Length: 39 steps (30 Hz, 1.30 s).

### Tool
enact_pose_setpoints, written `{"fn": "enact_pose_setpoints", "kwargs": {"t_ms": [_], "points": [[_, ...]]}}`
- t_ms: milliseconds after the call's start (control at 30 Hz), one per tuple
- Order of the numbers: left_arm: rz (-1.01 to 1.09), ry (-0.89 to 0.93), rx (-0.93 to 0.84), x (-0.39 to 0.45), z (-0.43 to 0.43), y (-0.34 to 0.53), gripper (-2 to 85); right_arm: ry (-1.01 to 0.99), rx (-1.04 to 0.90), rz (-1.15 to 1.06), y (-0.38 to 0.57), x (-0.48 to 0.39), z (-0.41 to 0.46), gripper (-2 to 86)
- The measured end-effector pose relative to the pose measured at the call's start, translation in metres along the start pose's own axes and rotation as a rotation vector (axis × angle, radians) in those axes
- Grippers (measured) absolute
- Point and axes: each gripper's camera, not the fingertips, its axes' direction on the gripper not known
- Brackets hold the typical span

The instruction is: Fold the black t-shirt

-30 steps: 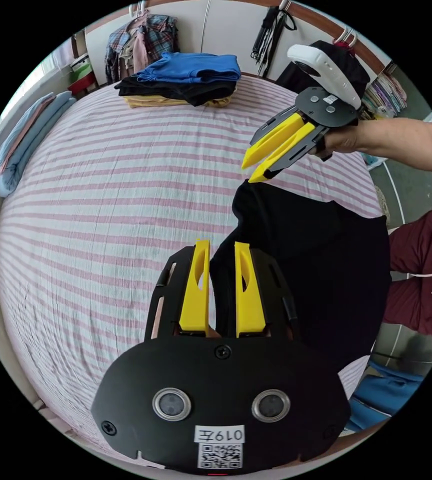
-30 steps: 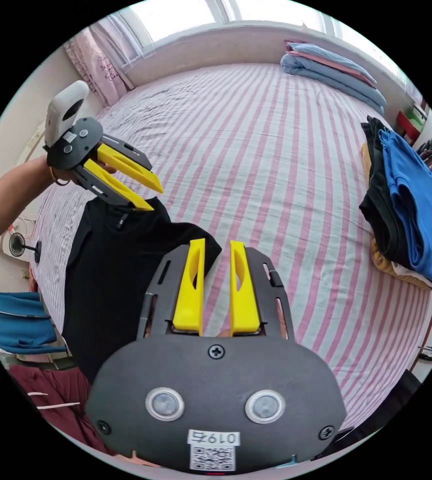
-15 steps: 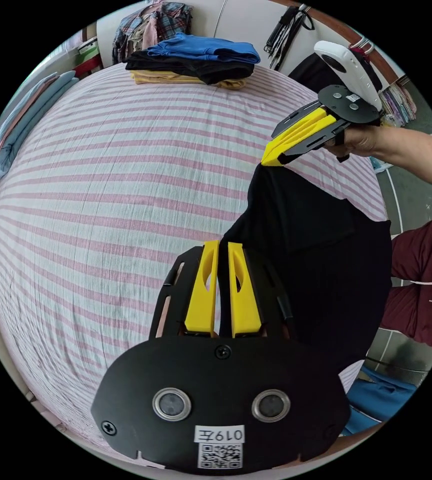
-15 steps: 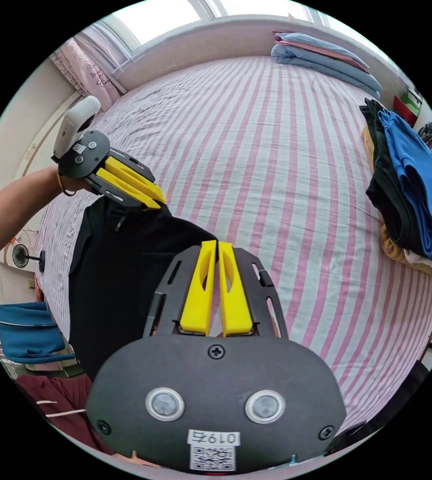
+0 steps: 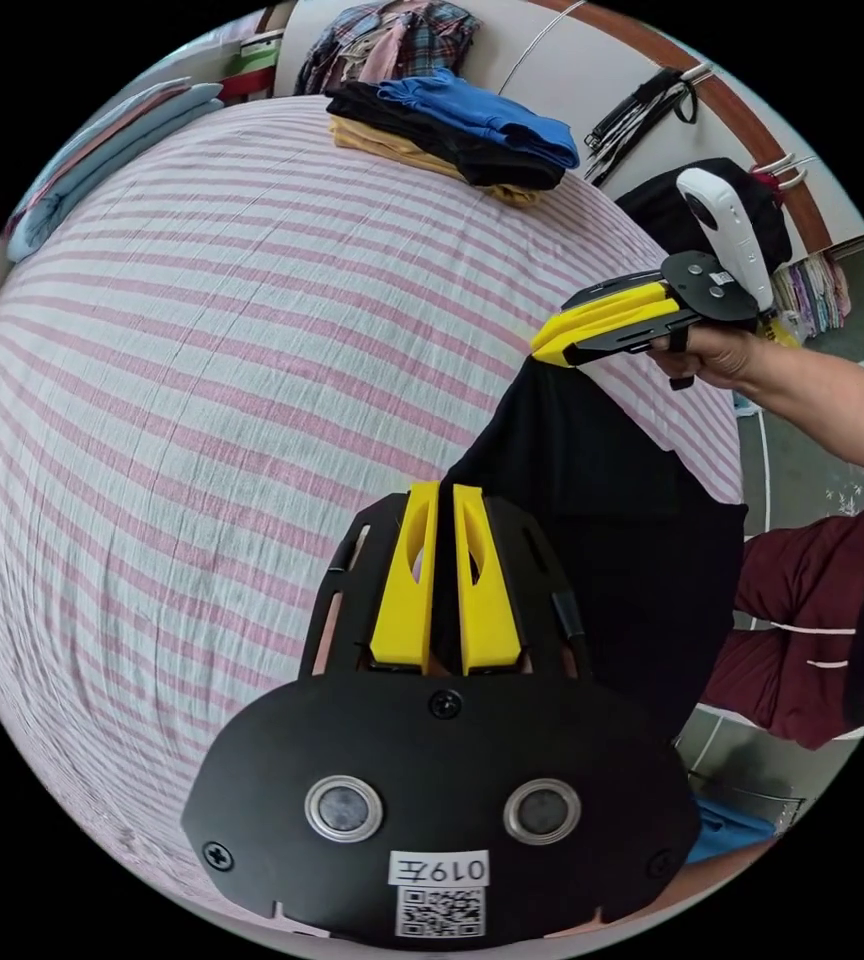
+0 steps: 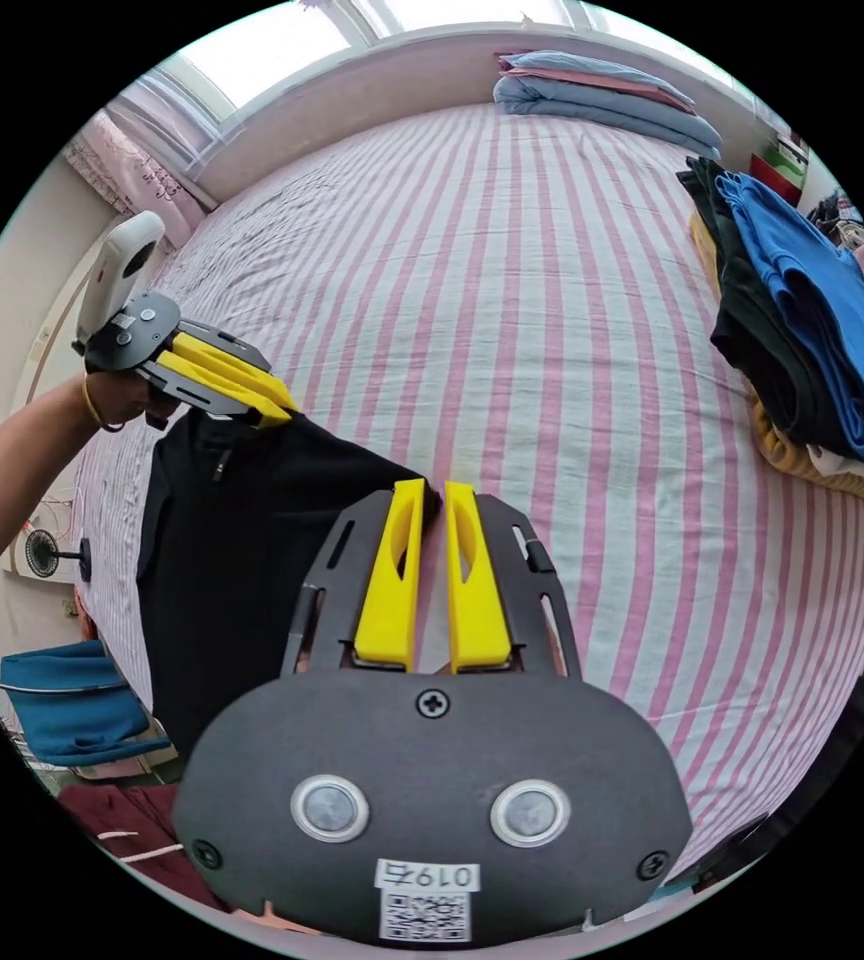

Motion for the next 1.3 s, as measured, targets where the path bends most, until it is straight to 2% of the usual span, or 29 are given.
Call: {"fn": "enact_pose_setpoints", "kwargs": {"t_ms": [300,433,633,733,833,1067,1300], "points": [[-0.103,0.058,0.005,-0.029,0.018,-0.018,0.9,-0.008,0.174,-0.008,0.005,-0.009,-0.014,-0.8],[-0.176,0.093,-0.006,-0.042,0.031,-0.021,0.8,-0.046,0.056,-0.123,-0.009,-0.035,0.014,-0.9],[-0.218,0.106,-0.005,-0.049,0.048,-0.016,0.8,-0.017,-0.031,-0.045,-0.025,-0.033,0.045,-1.0],[-0.21,0.094,-0.02,-0.049,0.057,-0.014,0.8,-0.108,0.019,0.04,-0.026,-0.021,0.037,-1.0],[-0.19,0.069,-0.032,-0.047,0.068,-0.01,0.8,-0.117,0.097,-0.015,-0.028,-0.033,0.024,-1.0],[-0.191,0.068,-0.033,-0.045,0.098,0.014,0.7,-0.128,-0.015,-0.096,-0.044,-0.045,0.049,-1.0],[-0.203,0.08,-0.015,-0.04,0.13,0.049,0.7,-0.13,0.057,-0.103,-0.038,-0.048,0.025,-1.0]]}}
